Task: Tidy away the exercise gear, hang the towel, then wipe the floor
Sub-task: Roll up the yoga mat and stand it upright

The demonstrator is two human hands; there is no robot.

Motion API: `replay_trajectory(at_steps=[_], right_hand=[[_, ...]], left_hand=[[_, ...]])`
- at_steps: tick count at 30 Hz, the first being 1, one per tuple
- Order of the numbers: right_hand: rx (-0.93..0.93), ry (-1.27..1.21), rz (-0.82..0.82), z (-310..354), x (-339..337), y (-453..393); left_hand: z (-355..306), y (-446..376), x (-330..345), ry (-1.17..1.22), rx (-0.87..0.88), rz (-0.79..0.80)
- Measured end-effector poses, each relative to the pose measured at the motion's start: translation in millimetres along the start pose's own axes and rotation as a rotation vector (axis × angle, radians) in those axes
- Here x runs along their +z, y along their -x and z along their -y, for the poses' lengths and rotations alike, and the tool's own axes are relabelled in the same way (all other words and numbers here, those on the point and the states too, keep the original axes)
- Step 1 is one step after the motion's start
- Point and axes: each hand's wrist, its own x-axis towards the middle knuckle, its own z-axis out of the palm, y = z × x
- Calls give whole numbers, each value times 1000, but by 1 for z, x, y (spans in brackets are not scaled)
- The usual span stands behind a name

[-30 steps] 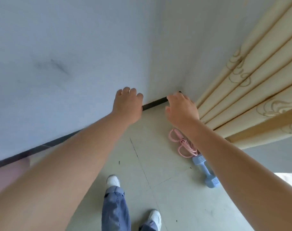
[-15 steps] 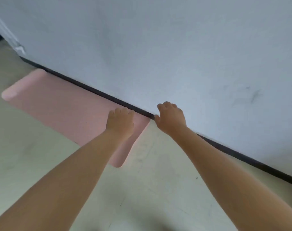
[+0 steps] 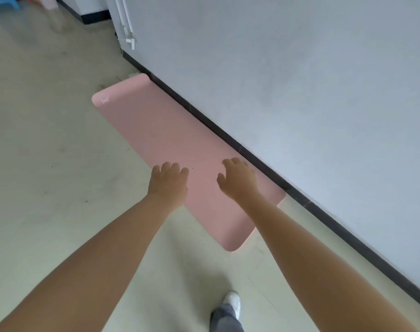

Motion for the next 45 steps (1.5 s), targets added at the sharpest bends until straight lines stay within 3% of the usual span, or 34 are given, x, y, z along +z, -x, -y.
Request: replay_trajectory(at_steps=[13,17,22,27,31,39,45], right_hand=[[372,-63,127,-64,74,-218],[471,-105,124,-81,99,-247],[747,-164,146,-122,146,-250],[1154,-292,203,-145,217,-219],[1396,-443,195,-145,299,-204],[1465,-572,46,-205,475,-222],[1721,-666,-225,-297,568,-242]], left_hand=[[35,-265,45,-78,260,72],[32,-329,66,-115,347,111],[-7,-394,119,-164,556,177],[-40,-420,193,-265,850,226],[-51,-430,265,-304,955,270],[-106,-459,447,-386,1026,289],[-165,-481,570,-407,1107,170]])
